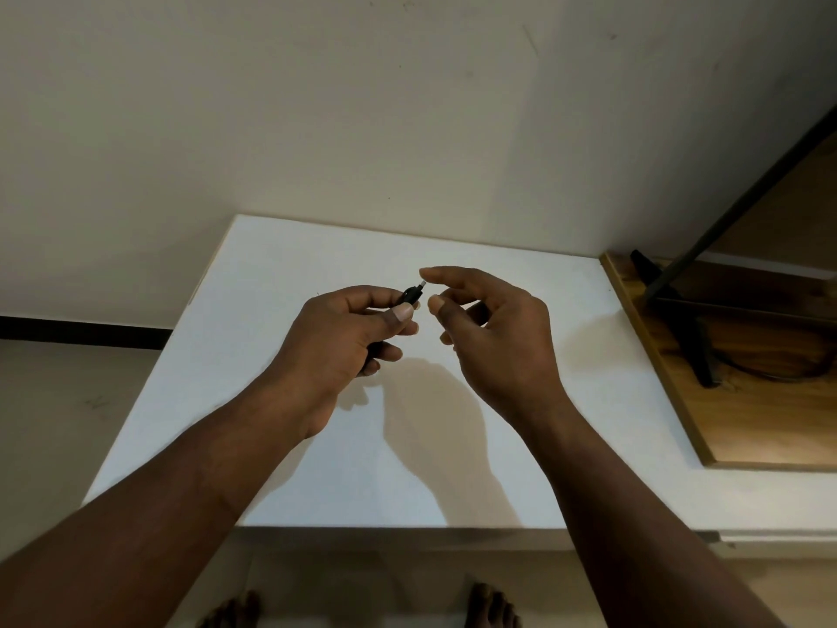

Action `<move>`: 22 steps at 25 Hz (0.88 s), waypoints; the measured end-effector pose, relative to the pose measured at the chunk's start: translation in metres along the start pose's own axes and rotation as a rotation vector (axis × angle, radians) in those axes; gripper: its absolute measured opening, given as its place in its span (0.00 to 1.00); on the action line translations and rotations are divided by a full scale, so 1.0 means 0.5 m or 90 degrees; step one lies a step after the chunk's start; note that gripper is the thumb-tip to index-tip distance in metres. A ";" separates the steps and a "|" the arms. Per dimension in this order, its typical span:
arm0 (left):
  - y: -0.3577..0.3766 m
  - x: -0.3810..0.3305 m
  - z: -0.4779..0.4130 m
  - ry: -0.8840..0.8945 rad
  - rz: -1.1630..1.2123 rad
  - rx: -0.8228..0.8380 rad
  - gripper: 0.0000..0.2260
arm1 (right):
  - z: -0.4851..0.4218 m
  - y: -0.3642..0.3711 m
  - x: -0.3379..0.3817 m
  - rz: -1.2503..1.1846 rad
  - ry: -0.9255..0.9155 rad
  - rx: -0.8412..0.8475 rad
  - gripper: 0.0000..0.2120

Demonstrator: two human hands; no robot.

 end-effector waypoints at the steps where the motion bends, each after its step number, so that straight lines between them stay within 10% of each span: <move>1: 0.000 0.000 -0.001 0.001 -0.002 0.001 0.06 | -0.002 0.001 0.000 0.002 0.002 0.000 0.13; 22: -0.019 0.010 -0.008 0.018 -0.025 -0.039 0.04 | 0.000 0.020 -0.006 -0.034 0.039 0.038 0.12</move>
Point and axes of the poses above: each hand's wrist, its own z-axis away from the middle knuckle, its own y-axis out of the palm, x = y × z, the point moved 6 cm from there along -z, towards the middle knuckle, and after that the axes turned 3 degrees about -x, right-handed, at the moved point
